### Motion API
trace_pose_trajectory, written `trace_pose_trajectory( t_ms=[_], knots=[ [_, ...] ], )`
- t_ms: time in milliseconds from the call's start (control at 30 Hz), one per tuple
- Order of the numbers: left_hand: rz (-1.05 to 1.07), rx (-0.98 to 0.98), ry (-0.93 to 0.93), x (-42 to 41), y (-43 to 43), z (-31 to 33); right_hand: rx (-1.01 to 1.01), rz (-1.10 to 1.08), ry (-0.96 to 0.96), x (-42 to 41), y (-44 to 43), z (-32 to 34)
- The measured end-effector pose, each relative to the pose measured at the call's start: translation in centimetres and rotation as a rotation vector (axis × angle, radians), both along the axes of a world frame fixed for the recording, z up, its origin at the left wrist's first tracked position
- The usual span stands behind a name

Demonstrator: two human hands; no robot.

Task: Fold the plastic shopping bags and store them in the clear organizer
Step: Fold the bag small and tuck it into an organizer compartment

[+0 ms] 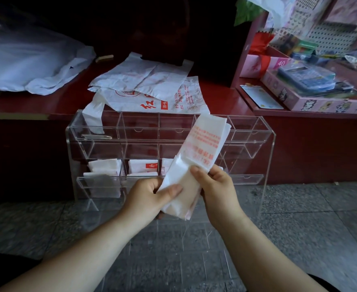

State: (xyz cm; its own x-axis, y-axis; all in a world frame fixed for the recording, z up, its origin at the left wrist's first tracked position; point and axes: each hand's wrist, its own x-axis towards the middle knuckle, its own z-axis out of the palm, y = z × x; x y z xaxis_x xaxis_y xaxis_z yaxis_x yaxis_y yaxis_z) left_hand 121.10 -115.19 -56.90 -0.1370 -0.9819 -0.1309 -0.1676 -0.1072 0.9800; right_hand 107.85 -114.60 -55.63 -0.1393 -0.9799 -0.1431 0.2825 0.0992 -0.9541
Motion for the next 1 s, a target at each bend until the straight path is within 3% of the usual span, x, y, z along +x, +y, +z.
trace_pose_trajectory(
  t_ms=[200,333,433,633,767,900,1000],
  knots=[
    [-0.118,0.131,-0.079,0.7,-0.2,-0.5,-0.023,-0.120,-0.090,-2.0,-0.7,0.6],
    [-0.251,0.094,0.008,1.7,-0.8,0.8,0.002,0.028,-0.094,-1.7,-0.5,0.5],
    [-0.178,0.074,0.129,2.1,-1.4,1.3,0.028,0.155,-0.057,-0.8,-0.3,0.2],
    [-0.069,0.024,0.143,1.6,-1.3,1.9,0.056,0.440,0.005,0.7,0.7,-0.5],
    [-0.007,0.074,0.193,2.1,-1.6,2.1,-0.095,0.152,0.363,0.8,0.5,-0.8],
    [0.049,0.206,0.318,2.9,-2.2,2.3,-0.619,0.003,1.069,-0.5,0.0,-1.9],
    [0.006,0.294,0.401,3.1,-2.3,2.4,-0.884,-0.005,1.298,-0.2,-0.2,-2.5]
  ],
)
